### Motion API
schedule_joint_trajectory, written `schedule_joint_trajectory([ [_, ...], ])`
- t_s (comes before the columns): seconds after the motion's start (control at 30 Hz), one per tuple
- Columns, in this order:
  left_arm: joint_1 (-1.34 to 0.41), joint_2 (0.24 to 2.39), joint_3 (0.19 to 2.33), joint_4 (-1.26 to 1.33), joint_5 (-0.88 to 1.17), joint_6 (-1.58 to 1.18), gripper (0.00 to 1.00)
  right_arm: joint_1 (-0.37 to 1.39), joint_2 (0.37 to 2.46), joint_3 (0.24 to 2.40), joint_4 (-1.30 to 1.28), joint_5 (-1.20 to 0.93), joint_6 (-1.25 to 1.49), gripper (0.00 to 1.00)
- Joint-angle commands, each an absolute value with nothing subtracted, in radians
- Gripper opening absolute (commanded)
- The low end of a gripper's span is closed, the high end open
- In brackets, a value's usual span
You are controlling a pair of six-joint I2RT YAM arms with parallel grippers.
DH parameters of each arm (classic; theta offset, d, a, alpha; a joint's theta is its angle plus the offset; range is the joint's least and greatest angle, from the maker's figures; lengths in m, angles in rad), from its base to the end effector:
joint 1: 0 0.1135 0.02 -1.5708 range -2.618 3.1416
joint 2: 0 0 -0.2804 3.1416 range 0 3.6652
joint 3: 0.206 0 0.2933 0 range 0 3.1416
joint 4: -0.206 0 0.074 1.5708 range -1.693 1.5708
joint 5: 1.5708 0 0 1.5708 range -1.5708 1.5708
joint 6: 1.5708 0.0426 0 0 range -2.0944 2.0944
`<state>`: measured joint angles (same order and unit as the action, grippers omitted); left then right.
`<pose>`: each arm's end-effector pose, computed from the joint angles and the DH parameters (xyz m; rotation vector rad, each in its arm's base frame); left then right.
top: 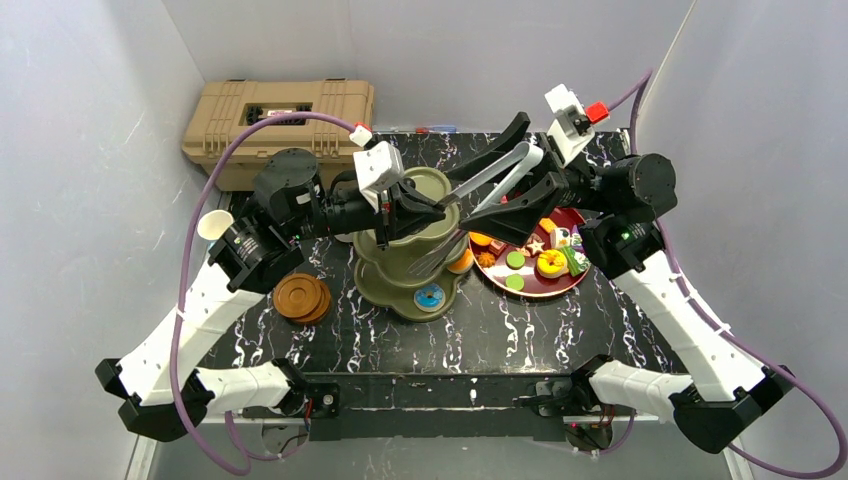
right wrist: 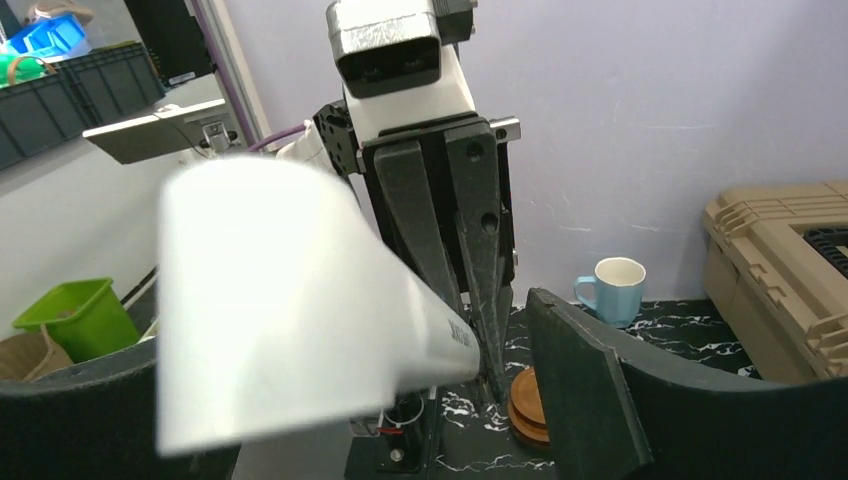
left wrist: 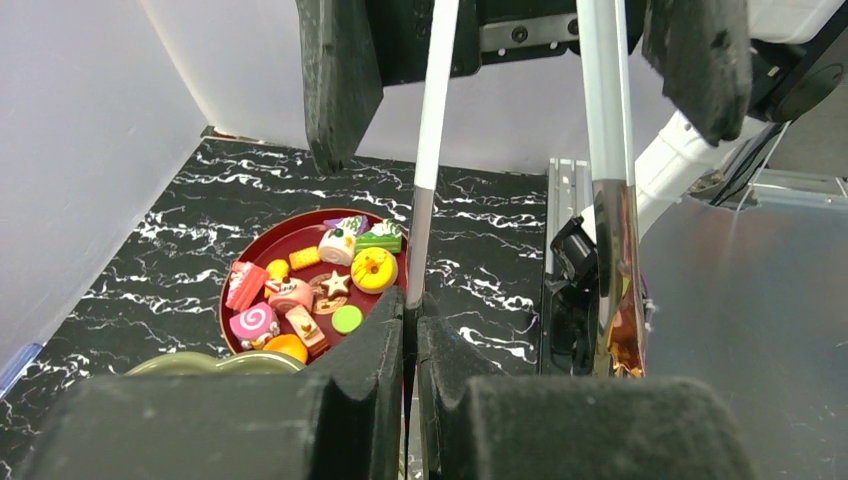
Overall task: Serve the afternoon tea
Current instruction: Pick up the clamp from the tray.
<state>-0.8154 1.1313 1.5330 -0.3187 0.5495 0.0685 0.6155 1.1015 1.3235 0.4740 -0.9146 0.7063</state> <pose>0.1562 -0.1983 0.5439 1.0679 1.1715 -0.9987 0.1738 0.1643 0.5494 -0.9139 0.9510 1.5456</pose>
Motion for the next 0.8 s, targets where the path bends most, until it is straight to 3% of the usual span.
schedule_joint_trajectory([
  [0.0,-0.81,1.123,1.577,-0.28,0.58,0.029,0.0,0.617,1.075,1.319,0.501,-0.928,0.707,0.98],
  [0.1,-0.809,1.123,1.579,-0.288,0.584,0.025,0.0,0.617,1.08,1.327,0.502,-0.934,0.71,0.94],
  [0.3,-0.809,1.129,1.583,-0.319,0.599,0.03,0.0,0.617,1.11,1.361,0.502,-0.964,0.738,0.73],
  [0.53,-0.795,1.128,1.586,-0.335,0.6,0.025,0.0,0.617,1.097,1.416,0.298,-1.003,0.633,0.77],
  [0.77,-0.786,1.135,1.591,-0.353,0.631,0.007,0.0,0.617,1.116,1.495,0.168,-1.052,0.56,0.6],
])
